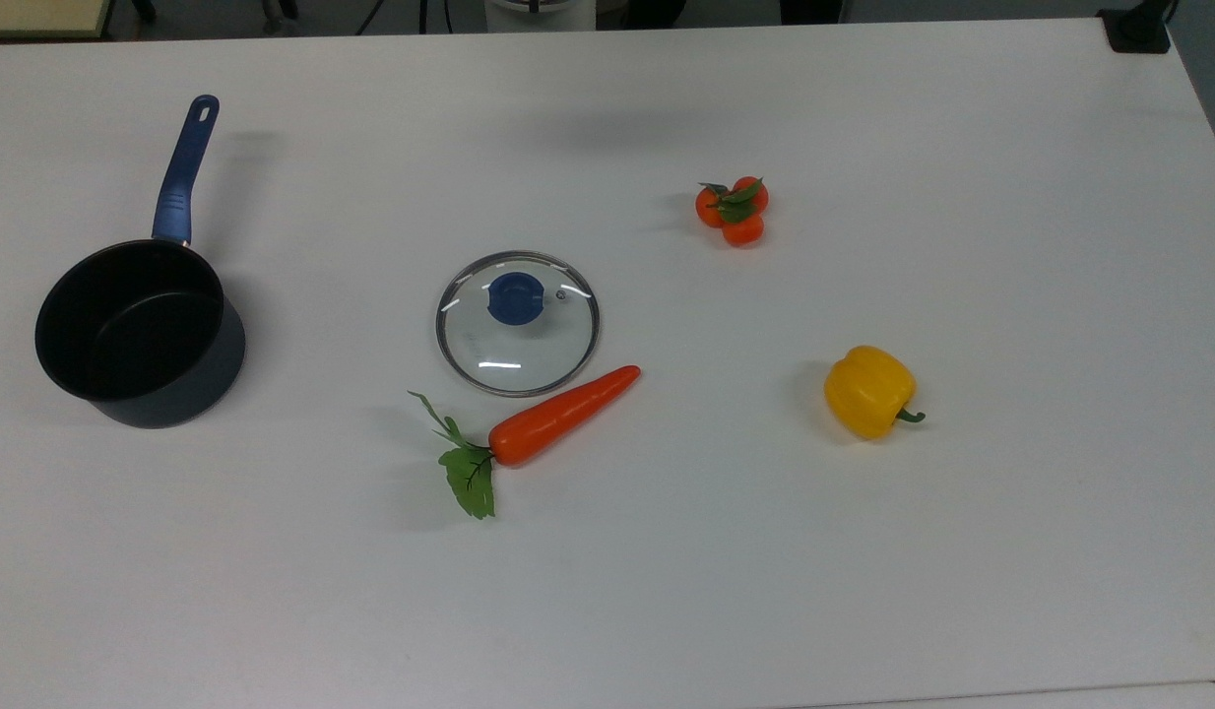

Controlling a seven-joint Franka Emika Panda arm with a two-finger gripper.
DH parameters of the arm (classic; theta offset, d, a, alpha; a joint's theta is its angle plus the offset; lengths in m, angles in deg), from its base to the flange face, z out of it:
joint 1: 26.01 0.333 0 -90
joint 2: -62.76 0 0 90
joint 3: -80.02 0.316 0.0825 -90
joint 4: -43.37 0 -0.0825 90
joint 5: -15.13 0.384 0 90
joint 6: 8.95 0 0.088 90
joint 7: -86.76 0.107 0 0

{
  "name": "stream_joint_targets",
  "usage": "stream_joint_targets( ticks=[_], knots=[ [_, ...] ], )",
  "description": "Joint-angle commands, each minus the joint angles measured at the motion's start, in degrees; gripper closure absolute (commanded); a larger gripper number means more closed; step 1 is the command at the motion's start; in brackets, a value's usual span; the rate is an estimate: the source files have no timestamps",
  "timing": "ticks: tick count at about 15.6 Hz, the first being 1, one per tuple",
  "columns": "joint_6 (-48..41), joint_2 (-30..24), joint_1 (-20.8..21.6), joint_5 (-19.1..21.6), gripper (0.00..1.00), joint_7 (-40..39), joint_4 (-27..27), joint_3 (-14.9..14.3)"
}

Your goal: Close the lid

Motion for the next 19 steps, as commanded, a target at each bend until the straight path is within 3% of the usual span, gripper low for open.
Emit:
stream_joint_targets(
  ticks=[1,5,13,19],
  knots=[
    [0.94,0.46,0.43,0.32,0.0,-0.56,-0.6,-0.62],
    [2.69,0.55,0.61,0.58,0.0,-0.57,0.18,-0.53],
    [22.18,0.98,1.31,0.58,0.0,-2.76,12.39,-0.18],
    [33.88,7.22,1.93,0.67,0.0,-3.11,15.56,0.0]
  ],
)
